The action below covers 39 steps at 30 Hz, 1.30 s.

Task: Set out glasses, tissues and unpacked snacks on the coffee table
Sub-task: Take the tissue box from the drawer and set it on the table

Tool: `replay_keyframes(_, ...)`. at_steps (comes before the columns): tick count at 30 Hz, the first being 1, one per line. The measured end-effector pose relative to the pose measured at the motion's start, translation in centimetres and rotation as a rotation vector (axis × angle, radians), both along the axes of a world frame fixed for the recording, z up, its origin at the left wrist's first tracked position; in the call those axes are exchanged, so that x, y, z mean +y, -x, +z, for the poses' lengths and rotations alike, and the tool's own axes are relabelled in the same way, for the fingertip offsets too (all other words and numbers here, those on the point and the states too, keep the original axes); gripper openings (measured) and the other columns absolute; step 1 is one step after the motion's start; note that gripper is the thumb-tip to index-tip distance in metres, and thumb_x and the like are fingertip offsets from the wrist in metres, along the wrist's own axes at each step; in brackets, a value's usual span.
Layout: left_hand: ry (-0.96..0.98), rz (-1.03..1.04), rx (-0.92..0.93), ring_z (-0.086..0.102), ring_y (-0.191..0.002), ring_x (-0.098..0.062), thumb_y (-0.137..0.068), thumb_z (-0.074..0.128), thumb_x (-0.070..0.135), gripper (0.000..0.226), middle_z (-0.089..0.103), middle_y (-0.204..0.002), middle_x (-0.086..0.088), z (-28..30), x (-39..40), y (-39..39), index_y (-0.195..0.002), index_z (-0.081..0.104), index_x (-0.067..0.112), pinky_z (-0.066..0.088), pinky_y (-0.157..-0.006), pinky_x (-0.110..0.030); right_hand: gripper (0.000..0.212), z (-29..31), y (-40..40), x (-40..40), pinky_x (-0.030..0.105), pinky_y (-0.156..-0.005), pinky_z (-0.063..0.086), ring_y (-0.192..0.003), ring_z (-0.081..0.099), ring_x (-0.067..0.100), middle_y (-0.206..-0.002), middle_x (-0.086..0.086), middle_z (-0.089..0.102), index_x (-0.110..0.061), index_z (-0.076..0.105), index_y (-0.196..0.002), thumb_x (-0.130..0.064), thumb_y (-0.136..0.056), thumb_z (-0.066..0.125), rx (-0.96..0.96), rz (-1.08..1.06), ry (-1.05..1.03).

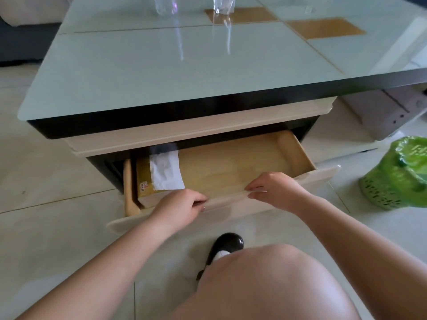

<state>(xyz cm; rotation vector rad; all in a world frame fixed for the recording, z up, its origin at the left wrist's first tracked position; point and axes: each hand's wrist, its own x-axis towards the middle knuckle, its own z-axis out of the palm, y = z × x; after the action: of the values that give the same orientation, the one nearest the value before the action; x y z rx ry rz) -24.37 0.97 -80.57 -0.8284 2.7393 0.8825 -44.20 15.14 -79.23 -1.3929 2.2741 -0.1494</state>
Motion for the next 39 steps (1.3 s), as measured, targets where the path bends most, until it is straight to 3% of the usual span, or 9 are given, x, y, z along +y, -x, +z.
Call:
replay_keyframes(7, -0.168, 0.003, -0.054, 0.057, -0.114, -0.005, -0.089, 0.062, 0.029, 0.033, 0.064, -0.124, 0.012, -0.4, 1.9, -1.7, -0.122, 0.063, 0.028, 0.043, -0.101, -0.025, 0.025, 0.4, -0.9, 1.9, 0.029, -0.089, 0.049, -0.098, 0.060, 0.011, -0.100, -0.014, 0.065, -0.031, 0.071, -0.104, -0.039, -0.080, 0.069, -0.095, -0.043, -0.173)
replay_keyframes(11, -0.232, -0.001, -0.049, 0.059, -0.108, -0.002, -0.088, 0.063, 0.029, 0.035, 0.064, -0.119, 0.014, -0.2, 2.2, -2.2, -0.122, 0.062, 0.029, 0.045, -0.098, -0.024, 0.025, 1.1, -1.1, 2.0, 0.020, -0.085, 0.045, -0.095, 0.060, 0.010, -0.104, -0.009, 0.067, -0.027, 0.071, -0.105, -0.033, -0.081, 0.069, -0.140, -0.026, -0.212)
replay_keyframes(16, -0.297, 0.168, 0.150, 0.058, -0.109, -0.004, -0.094, 0.054, 0.026, 0.031, 0.063, -0.120, 0.011, 0.5, 0.1, -2.9, -0.124, 0.060, 0.026, 0.045, -0.097, -0.025, 0.035, 3.6, -1.4, -2.5, 0.023, -0.096, 0.043, -0.107, 0.060, 0.015, -0.115, -0.002, 0.066, -0.019, 0.063, -0.120, -0.028, -0.086, 0.064, -0.228, -0.084, -0.105)
replay_keyframes(21, -0.168, 0.496, 0.238, 0.044, -0.130, -0.022, -0.097, 0.046, 0.024, 0.043, 0.045, -0.143, -0.004, -0.4, -4.0, -5.0, -0.139, 0.043, 0.018, 0.036, -0.103, -0.033, 0.035, 4.1, -4.0, -9.8, 0.021, -0.081, 0.040, -0.102, 0.054, 0.011, -0.115, -0.008, 0.058, -0.019, 0.063, -0.121, -0.038, -0.091, 0.055, -0.240, -0.004, -0.102)
replay_keyframes(25, -0.409, 0.624, 0.216, 0.031, -0.139, -0.020, -0.098, 0.044, 0.028, 0.054, 0.030, -0.153, 0.002, -1.5, -5.6, -5.2, -0.148, 0.025, 0.024, 0.030, -0.111, -0.037, 0.047, 0.4, -5.4, -13.3, 0.024, -0.097, 0.039, -0.118, 0.052, 0.014, -0.131, -0.006, 0.055, -0.021, 0.053, -0.132, -0.043, -0.090, 0.055, -0.321, 0.040, -0.202)
replay_keyframes(31, -0.498, 0.789, 0.182, 0.009, -0.147, -0.015, -0.096, 0.048, 0.034, 0.063, 0.004, -0.160, 0.008, -3.7, -6.8, -3.9, -0.149, 0.014, 0.033, 0.019, -0.118, -0.043, 0.062, -5.0, -6.3, -14.8, 0.025, -0.090, 0.040, -0.116, 0.051, 0.017, -0.140, 0.000, 0.048, -0.017, 0.037, -0.143, -0.042, -0.090, 0.057, -0.568, -0.164, -0.206)
replay_keyframes(33, -0.558, 0.878, 0.178, 0.028, -0.140, -0.019, -0.094, 0.050, 0.036, 0.066, 0.016, -0.157, 0.009, -4.2, -7.1, -3.5, -0.149, 0.013, 0.035, 0.033, -0.111, -0.043, 0.062, -6.4, -7.0, -15.1, 0.034, -0.099, 0.045, -0.117, 0.053, 0.020, -0.134, 0.001, 0.053, -0.017, 0.038, -0.142, -0.040, -0.088, 0.059, -0.701, -0.249, -0.215)
replay_keyframes(36, -0.715, 1.051, 0.191, 0.052, -0.106, -0.016, -0.093, 0.052, 0.038, 0.068, 0.035, -0.144, 0.007, -4.9, -7.3, -3.3, -0.149, 0.014, 0.036, 0.047, -0.084, -0.033, 0.048, -8.2, -7.7, -15.3, 0.040, -0.096, 0.050, -0.109, 0.060, 0.021, -0.121, 0.003, 0.062, -0.020, 0.051, -0.129, -0.036, -0.085, 0.064, -0.867, -0.394, -0.165)
replay_keyframes(39, -0.783, 1.096, 0.192, 0.055, -0.114, -0.024, -0.082, 0.057, 0.046, 0.063, 0.050, -0.138, 0.002, -5.6, -7.3, -3.6, -0.140, 0.036, 0.035, 0.047, -0.096, -0.046, 0.055, -8.9, -7.7, -15.1, 0.040, -0.095, 0.051, -0.104, 0.063, 0.020, -0.117, 0.002, 0.065, -0.021, 0.053, -0.129, -0.039, -0.079, 0.069, -0.963, -0.532, -0.102)
